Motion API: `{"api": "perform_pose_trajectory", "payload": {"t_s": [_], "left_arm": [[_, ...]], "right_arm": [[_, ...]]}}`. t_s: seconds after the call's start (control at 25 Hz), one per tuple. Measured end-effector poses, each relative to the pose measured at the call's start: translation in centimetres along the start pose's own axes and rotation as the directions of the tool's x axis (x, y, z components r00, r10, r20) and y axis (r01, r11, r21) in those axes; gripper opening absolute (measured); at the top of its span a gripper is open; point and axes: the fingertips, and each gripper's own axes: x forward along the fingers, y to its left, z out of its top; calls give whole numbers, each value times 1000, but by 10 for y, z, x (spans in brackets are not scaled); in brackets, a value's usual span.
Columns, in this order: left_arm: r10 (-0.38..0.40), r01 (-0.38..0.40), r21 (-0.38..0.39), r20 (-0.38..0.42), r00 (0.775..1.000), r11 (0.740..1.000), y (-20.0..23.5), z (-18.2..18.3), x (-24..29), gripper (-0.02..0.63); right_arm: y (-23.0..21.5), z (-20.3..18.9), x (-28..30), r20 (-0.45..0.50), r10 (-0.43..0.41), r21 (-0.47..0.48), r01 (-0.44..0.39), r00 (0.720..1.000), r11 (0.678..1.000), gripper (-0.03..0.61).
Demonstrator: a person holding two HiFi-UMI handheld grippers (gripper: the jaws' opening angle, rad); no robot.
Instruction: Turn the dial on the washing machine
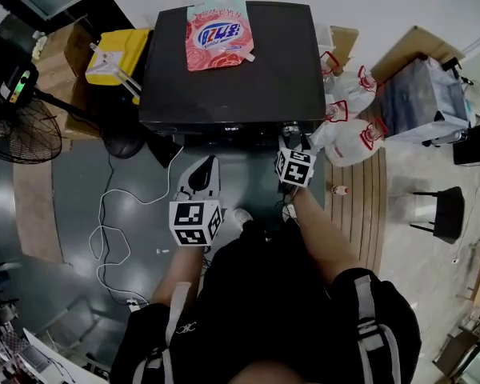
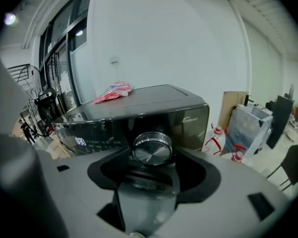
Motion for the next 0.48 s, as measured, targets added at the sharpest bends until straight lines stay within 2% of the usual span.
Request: {"api": "perform_pose_trajectory", "payload": {"t_s": [0.36,0.48], "left_arm": [[18,-18,1,0,1000,1000,7,1,-2,3],[21,-21,0,4,1000,1000,7,3,-3,3]], "right_arm": [[1,-5,19,-23,12,-56,-13,1000,998,252],[0,-5,18,-22,32,-43,-33,999,999,252]]}}
